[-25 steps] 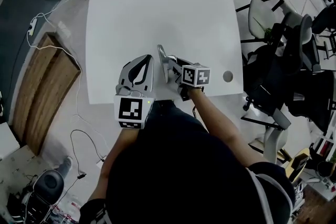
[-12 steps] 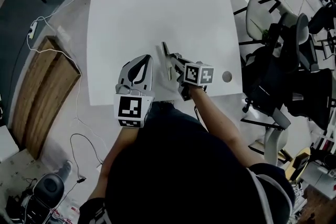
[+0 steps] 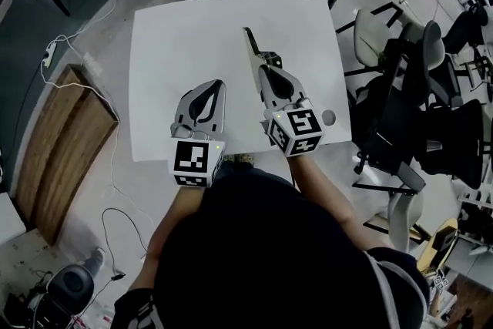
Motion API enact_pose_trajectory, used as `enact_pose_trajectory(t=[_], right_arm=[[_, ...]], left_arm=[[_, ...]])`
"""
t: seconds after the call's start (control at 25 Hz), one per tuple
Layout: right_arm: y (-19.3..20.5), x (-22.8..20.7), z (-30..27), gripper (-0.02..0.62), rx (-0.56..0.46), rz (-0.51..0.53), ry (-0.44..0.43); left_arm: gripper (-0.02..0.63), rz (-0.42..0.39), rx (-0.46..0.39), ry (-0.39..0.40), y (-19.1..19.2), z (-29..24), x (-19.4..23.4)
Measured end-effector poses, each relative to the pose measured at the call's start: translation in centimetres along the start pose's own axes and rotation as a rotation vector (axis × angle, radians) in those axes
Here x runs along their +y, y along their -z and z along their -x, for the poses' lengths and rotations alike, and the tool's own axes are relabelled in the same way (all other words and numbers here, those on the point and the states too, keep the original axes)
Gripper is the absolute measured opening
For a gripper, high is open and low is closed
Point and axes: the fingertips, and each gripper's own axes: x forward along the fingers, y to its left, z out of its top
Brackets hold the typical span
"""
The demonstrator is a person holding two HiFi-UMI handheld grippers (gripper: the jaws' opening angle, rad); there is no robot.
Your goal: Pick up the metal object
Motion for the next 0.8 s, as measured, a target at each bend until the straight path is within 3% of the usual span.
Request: enact_pose_trajectory(t=[0.28,0.64,0.8], right_arm=[[-8.6,1.7,3.2,0.029,-0.241,0.170,0.042],[-13.0,3.2,5.7,0.029,-0.380,0.266,0.086],[-13.7,3.7,6.4,0.029,-0.385,0.273,0.082]], left_arm=[[0.021,-0.013,-0.087,-0.014,-3.5,0.4,0.0],[0.021,-0.026,-0.203,-0.059,-7.6,1.4,0.5],[0.021,-0.035,-0.239,-0.070,-9.0,1.8,0.7]])
